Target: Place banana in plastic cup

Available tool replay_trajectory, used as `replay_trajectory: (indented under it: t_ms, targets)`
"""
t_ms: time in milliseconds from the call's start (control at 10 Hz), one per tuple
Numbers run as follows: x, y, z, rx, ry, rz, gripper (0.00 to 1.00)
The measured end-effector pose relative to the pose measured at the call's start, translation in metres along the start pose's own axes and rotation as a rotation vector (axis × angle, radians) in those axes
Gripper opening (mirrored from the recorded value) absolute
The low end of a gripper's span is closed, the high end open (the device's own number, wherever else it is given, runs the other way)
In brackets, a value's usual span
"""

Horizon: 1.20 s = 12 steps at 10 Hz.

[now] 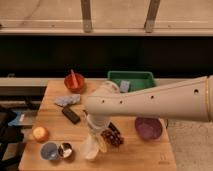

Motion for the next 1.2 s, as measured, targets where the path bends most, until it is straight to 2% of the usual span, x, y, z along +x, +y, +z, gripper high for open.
replay_trajectory:
  t_ms: [100, 300, 500, 700, 900, 1000, 1200]
  targets:
    - [-0.011, -0.001, -0.004, 0.011, -0.013, -0.016, 0.00]
    - [-0.030, 0.004, -0.006, 0.007, -0.033, -0.053, 0.00]
    - [-0.036, 0.008, -0.007, -0.005, -0.045, -0.096, 0.00]
    - [-0.049, 0.030, -0.011, -0.019, -0.064, -0.176, 0.00]
    - [-0.075, 0.069, -0.016, -0.027, -0.092, -0.283, 0.00]
    - [-0.081, 0.081, -0.017, -0.028, -0.101, -0.314, 0.00]
    - [-0.081, 0.077, -0.018, -0.020, -0.101, -0.309, 0.00]
